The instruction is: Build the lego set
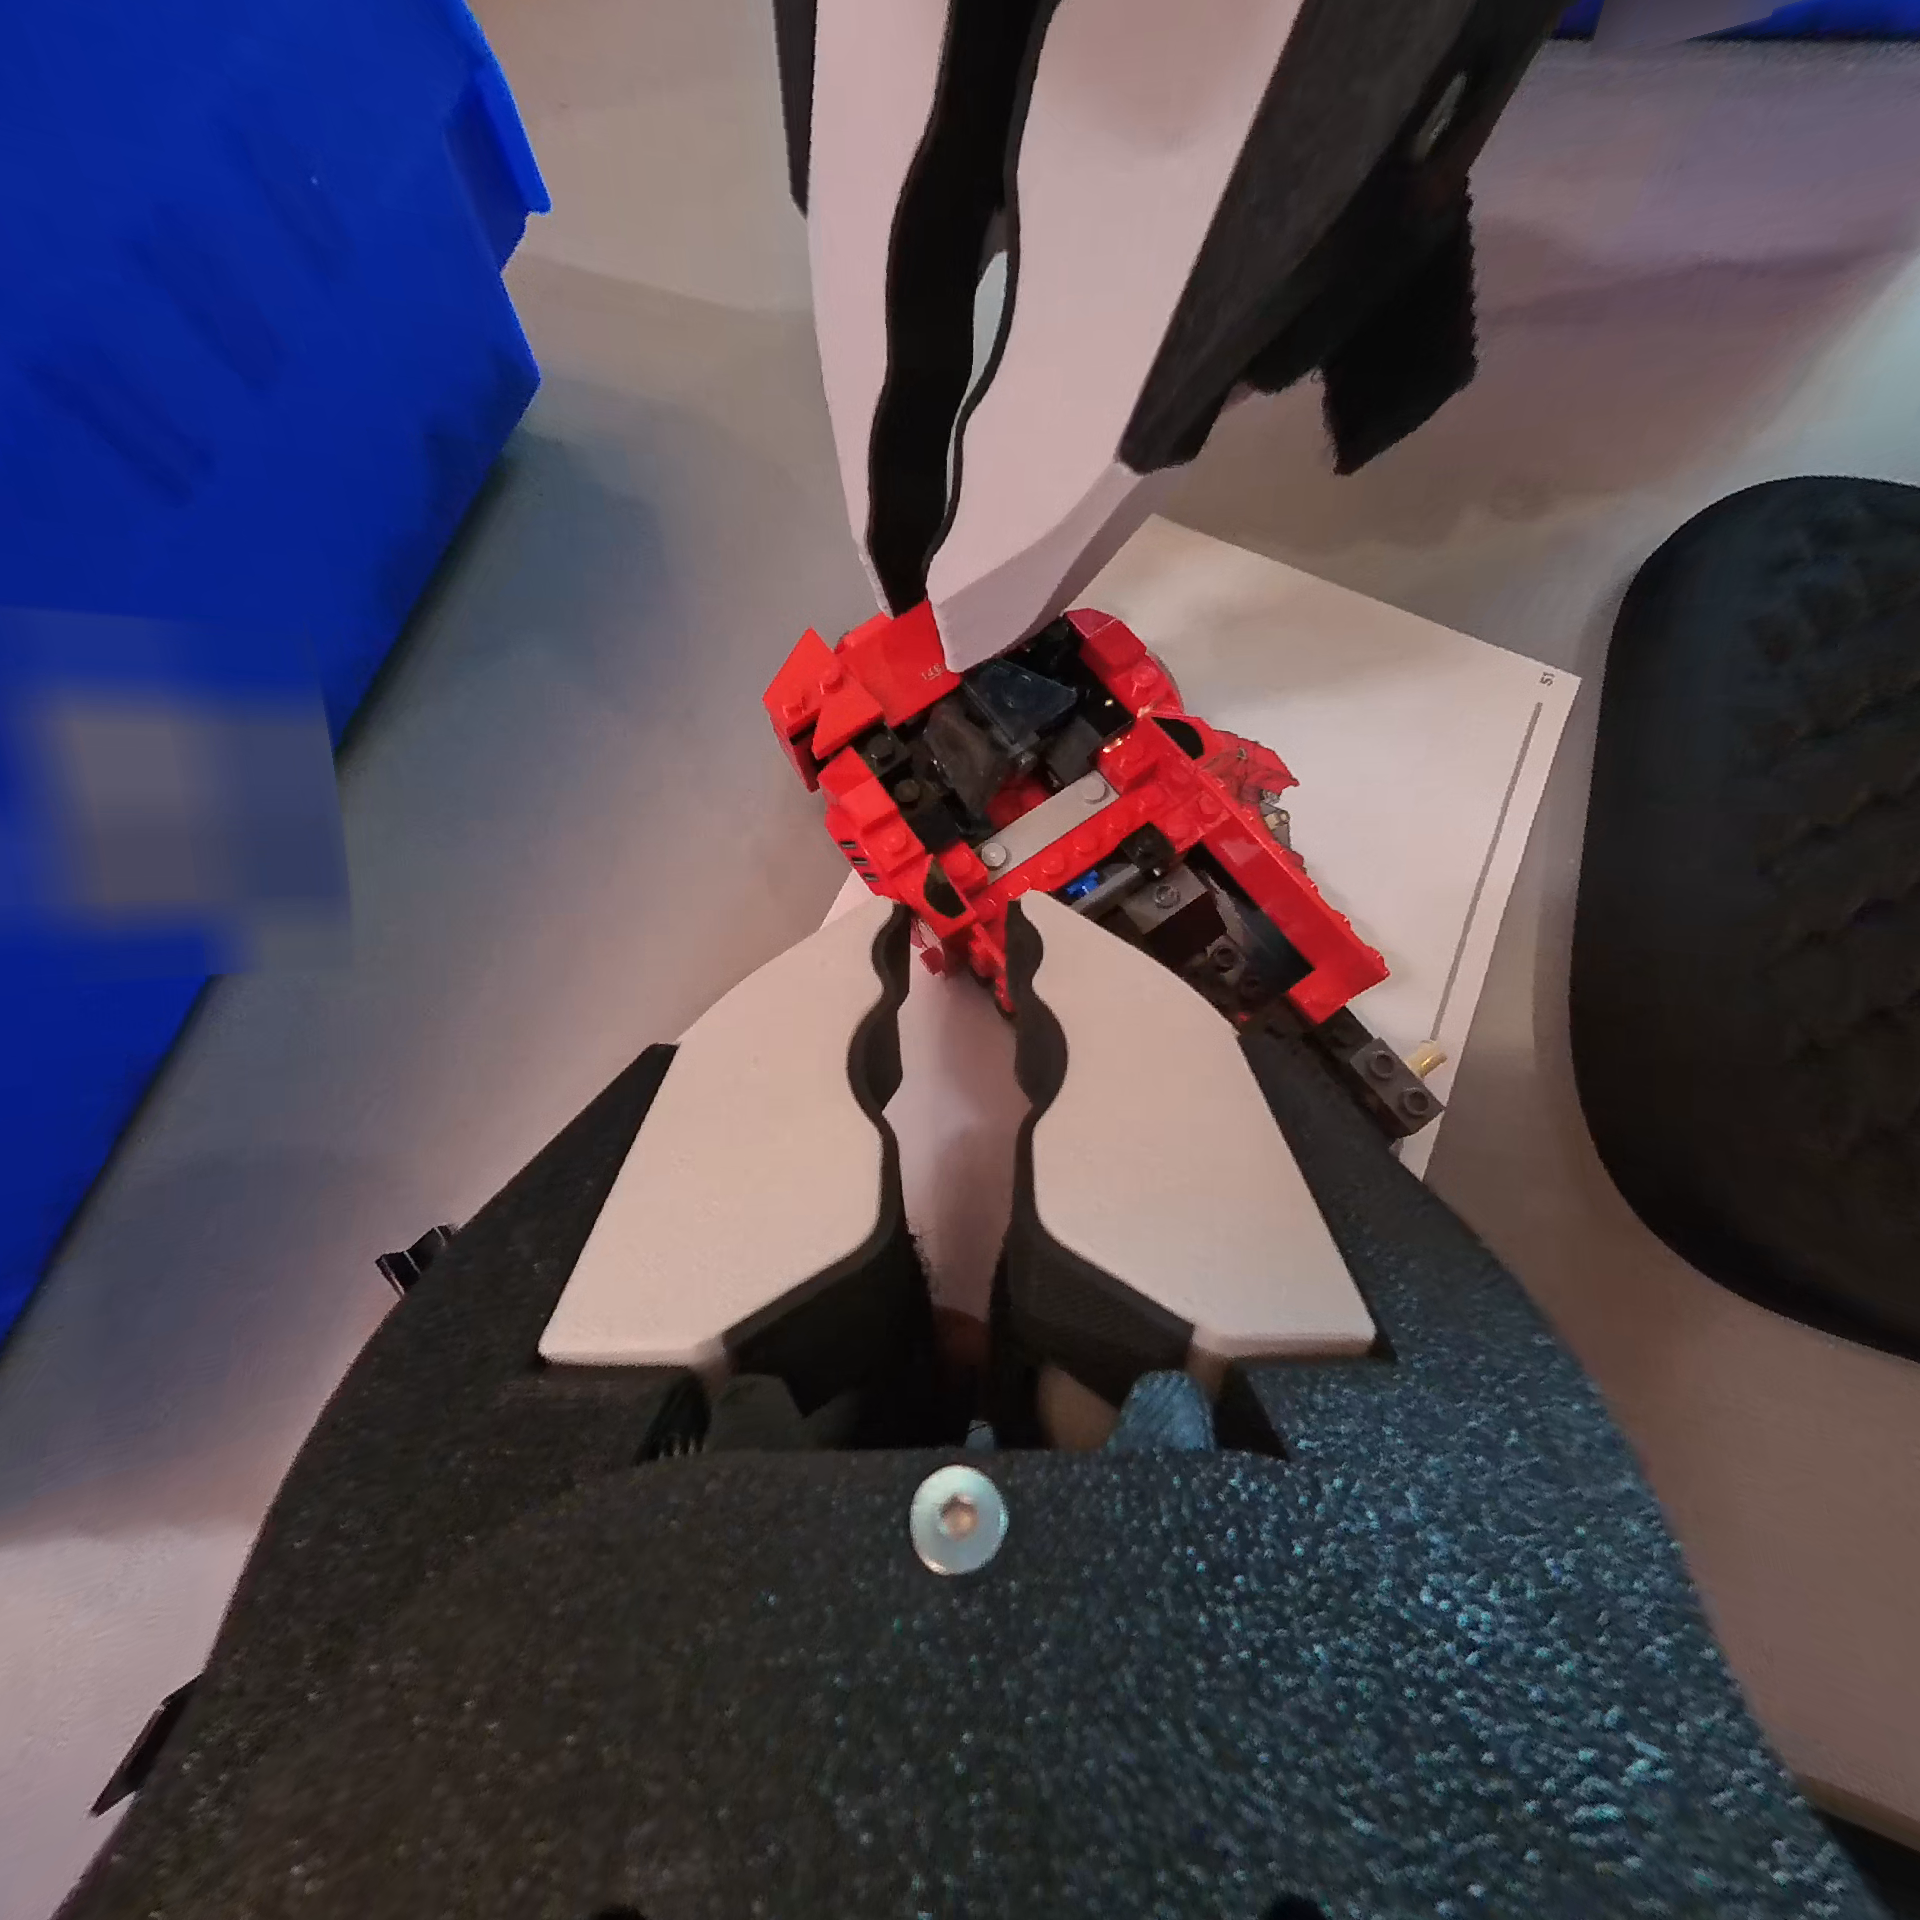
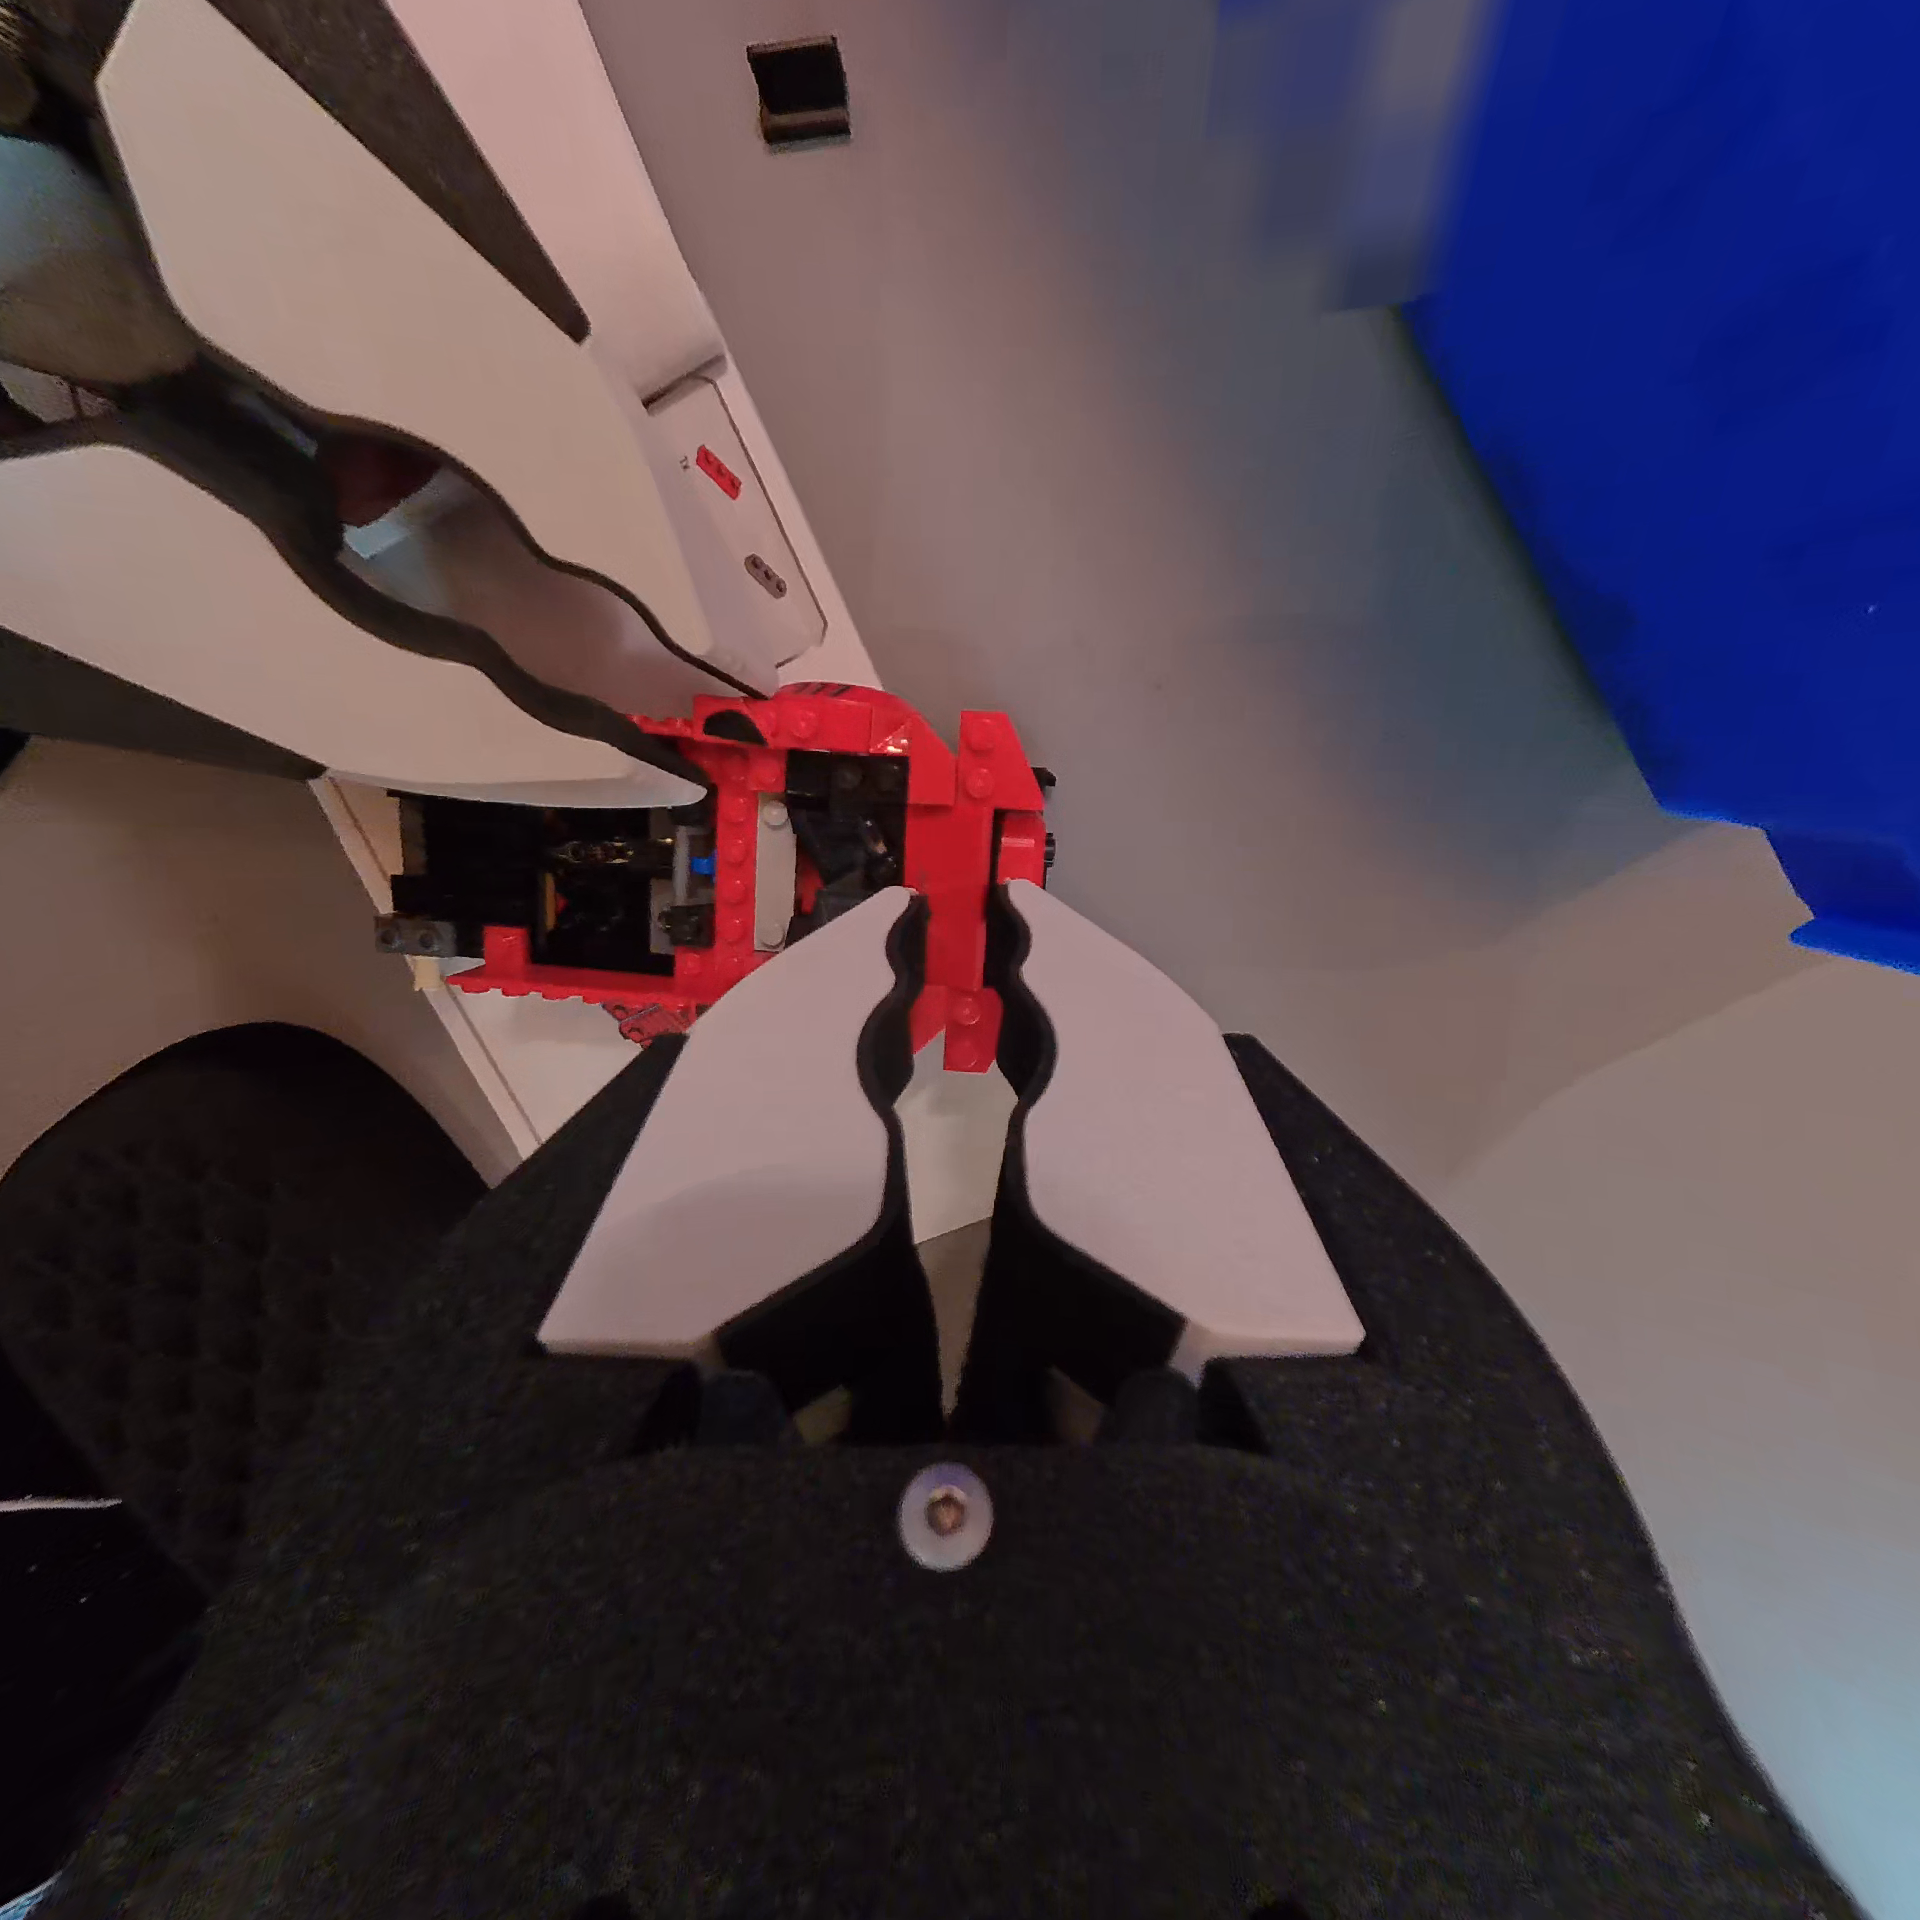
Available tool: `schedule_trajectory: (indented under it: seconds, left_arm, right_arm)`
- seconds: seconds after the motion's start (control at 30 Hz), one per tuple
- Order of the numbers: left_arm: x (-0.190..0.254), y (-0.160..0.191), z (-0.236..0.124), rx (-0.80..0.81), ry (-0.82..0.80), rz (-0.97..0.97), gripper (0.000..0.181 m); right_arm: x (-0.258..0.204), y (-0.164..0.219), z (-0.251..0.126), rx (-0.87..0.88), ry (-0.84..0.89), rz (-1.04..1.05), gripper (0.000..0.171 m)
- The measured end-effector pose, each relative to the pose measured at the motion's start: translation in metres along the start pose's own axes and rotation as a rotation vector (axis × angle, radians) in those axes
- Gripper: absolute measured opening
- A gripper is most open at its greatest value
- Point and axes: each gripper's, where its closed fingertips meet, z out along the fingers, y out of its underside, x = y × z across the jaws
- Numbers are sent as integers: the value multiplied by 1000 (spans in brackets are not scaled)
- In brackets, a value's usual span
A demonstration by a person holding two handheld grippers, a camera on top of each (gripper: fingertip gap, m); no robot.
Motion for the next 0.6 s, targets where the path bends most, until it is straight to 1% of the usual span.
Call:
schedule_trajectory:
  seconds: [0.1,0.17,0.2,0.27,0.33,0.43,0.57,0.6]
  left_arm:
    - [0,0,0,-4,-10,9,17]
    - [0,-1,1,-5,-19,22,15]
    - [0,-1,1,-6,-24,30,15]
    - [0,-1,1,-9,-27,35,15]
    - [0,-1,1,-7,-23,31,15]
    - [0,-1,1,-2,-17,28,15]
    - [0,-1,1,1,-17,28,15]
    - [0,-1,1,1,-17,30,15]
  right_arm:
    - [1,0,-1,-7,-12,-27,11]
    - [-1,-1,-6,-2,-60,16,20]
    - [1,-4,-10,27,-69,26,19]
    - [10,-5,-15,35,-39,33,16]
    - [5,-5,-16,39,-95,45,13]
    - [9,3,-8,-19,-78,45,11]
    - [2,3,-5,-14,-135,53,2]
    - [2,3,-5,-14,-136,55,2]
